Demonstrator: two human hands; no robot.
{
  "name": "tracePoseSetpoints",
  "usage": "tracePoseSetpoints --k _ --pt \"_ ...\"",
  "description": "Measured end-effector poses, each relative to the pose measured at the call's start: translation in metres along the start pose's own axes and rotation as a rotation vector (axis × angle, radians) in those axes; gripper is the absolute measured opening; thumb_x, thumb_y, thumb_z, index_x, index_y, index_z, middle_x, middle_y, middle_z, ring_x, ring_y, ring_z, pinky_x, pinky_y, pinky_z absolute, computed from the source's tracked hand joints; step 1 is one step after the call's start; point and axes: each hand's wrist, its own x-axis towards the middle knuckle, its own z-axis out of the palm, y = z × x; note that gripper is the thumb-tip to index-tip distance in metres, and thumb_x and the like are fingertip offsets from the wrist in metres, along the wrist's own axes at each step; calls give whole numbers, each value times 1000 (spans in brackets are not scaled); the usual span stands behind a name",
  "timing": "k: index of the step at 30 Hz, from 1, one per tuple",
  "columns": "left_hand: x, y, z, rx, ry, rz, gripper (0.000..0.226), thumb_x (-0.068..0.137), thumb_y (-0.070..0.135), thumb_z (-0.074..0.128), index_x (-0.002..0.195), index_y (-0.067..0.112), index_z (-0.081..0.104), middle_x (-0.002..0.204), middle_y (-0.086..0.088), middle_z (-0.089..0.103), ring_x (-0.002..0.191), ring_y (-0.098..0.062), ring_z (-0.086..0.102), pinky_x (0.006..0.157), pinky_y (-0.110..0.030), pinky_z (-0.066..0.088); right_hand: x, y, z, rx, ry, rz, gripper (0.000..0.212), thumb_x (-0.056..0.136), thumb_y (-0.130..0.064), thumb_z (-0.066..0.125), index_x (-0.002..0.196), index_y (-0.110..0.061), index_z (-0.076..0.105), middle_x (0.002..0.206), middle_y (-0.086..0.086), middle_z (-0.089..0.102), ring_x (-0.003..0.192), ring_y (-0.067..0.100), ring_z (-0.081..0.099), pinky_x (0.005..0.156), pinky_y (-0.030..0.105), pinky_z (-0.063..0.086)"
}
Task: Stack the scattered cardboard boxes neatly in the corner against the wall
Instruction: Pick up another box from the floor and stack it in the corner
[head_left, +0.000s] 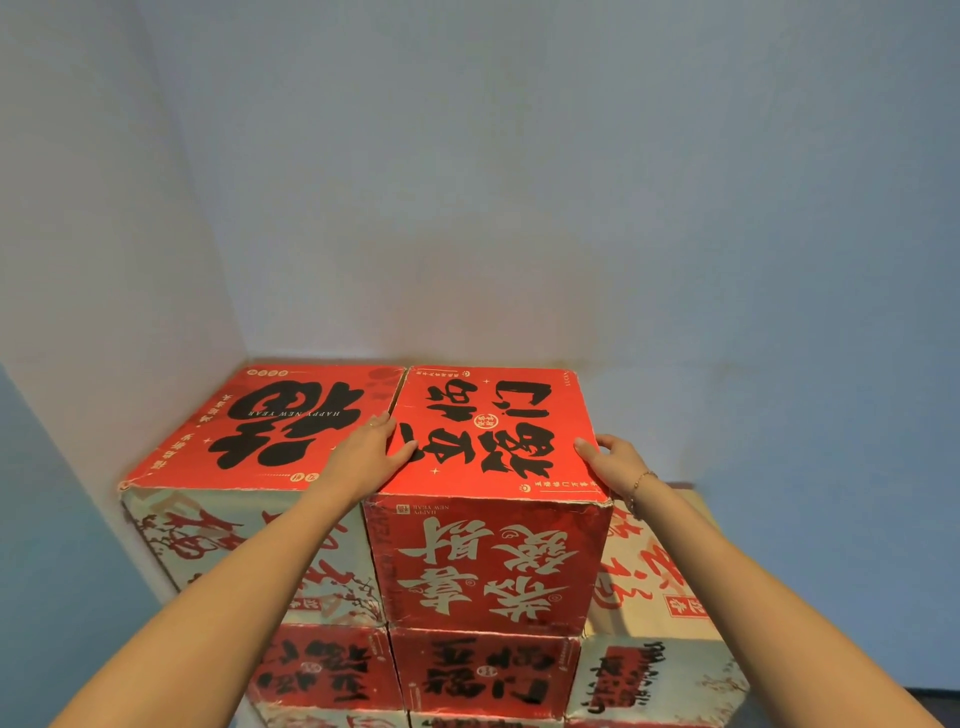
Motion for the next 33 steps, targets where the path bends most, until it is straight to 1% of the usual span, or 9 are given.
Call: tracePoseSetpoints --k 7,9,12,17,19,21,26,30,33 --pt "4 8 -8 259 40 51 54 95 53 38 127 12 54 135 -5 53 116 -23 56 97 -36 45 -3 1 0 -51 9 -28 47 94 -44 46 124 -8 50 96 6 65 82 23 64 73 34 53" --pt "5 9 -7 243 35 43 55 95 53 38 128 12 53 138 -5 51 117 -22 55 91 -35 49 -3 -1 -1 -64 12 -40 46 94 -44 46 123 -8 50 98 8 64 86 26 65 76 35 54" --pt "3 8 -5 190 40 36 57 95 52 40 135 13 48 145 -5 45 126 -21 49 96 -35 47 -3 0 -2 -84 12 -37 45 93 -45 47 120 -10 50 102 9 66 93 28 66 86 42 54" --pt "2 5 -13 134 28 31 58 93 55 43 134 15 48 138 -3 52 121 -21 53 96 -37 47 -11 -8 -7 -107 -52 18 37 95 -43 45 113 -11 49 88 4 63 74 19 62 60 27 51" --pt "1 5 -15 125 14 30 60 91 57 45 135 16 47 137 -3 52 121 -20 53 97 -36 47 -13 -11 -9 -162 -69 33 33 95 -42 44 107 -11 49 91 5 62 75 18 60 61 26 50" --pt "0 6 -17 137 8 28 61 91 57 44 136 15 47 138 -4 52 122 -20 53 97 -36 47 -15 -15 -12 -216 -78 29 33 95 -40 45 106 -10 51 97 7 62 84 22 61 72 32 53" --pt "-5 10 -23 141 -8 24 60 91 60 43 132 16 50 133 -3 54 118 -20 54 93 -35 48 -23 -22 -17 -324 -93 11 31 94 -34 47 111 -8 50 106 12 63 97 26 63 88 39 54" --pt "-9 14 -30 122 -11 26 54 89 60 44 118 16 58 119 -3 60 103 -20 58 87 -36 51 -36 -25 -23 -416 -44 8 56 93 -33 48 139 -7 34 120 11 54 101 25 58 92 39 50" --pt "-11 25 -35 127 18 83 50 90 58 45 114 19 62 116 -2 63 104 -20 60 89 -36 50 -50 -28 -32 -505 -2 -9 60 94 -35 48 143 -6 30 139 13 43 120 29 51 93 37 49"
